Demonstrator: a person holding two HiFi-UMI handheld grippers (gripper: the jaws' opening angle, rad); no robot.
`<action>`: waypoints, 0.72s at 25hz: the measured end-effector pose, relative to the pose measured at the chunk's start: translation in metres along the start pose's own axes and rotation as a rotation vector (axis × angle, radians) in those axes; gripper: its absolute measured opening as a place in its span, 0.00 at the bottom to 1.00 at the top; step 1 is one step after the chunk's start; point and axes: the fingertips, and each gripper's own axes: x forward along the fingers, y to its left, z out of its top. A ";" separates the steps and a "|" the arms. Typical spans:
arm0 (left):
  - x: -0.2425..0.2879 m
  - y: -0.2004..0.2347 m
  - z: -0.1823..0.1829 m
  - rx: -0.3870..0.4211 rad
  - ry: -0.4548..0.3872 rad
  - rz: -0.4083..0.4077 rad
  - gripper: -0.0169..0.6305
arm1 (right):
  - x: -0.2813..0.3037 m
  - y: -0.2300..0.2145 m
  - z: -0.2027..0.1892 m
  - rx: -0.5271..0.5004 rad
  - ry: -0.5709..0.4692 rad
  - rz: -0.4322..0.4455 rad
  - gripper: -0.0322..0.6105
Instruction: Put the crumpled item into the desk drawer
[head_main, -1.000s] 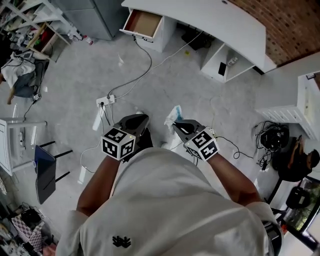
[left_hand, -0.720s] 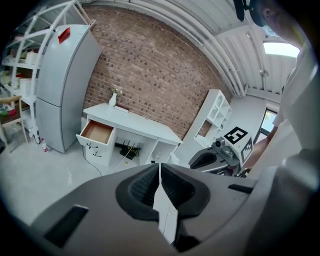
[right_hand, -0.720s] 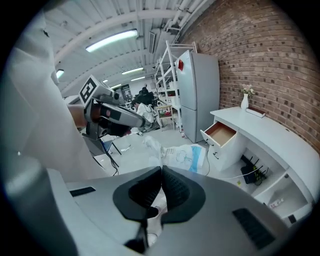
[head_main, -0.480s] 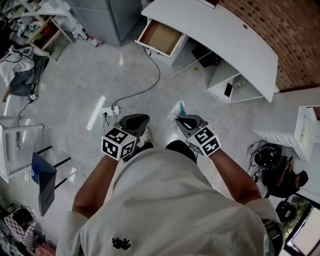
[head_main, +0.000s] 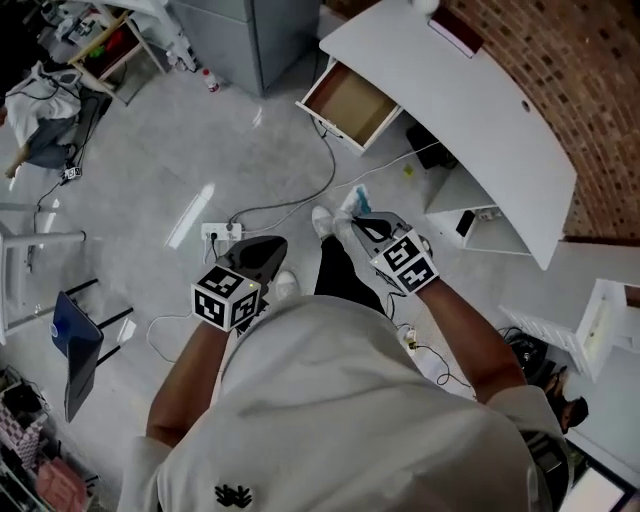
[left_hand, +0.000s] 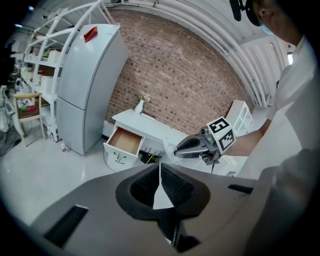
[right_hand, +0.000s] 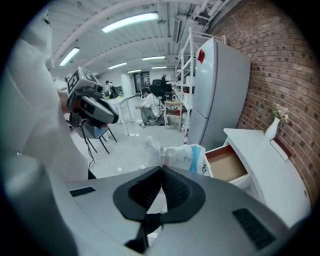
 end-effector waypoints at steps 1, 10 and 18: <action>0.007 0.010 0.011 -0.011 -0.002 0.019 0.07 | 0.010 -0.020 0.006 -0.027 0.009 0.008 0.10; 0.084 0.081 0.122 -0.091 -0.036 0.166 0.07 | 0.126 -0.213 0.031 -0.269 0.130 0.047 0.10; 0.142 0.119 0.156 -0.196 -0.021 0.280 0.07 | 0.250 -0.335 0.018 -0.318 0.216 0.054 0.10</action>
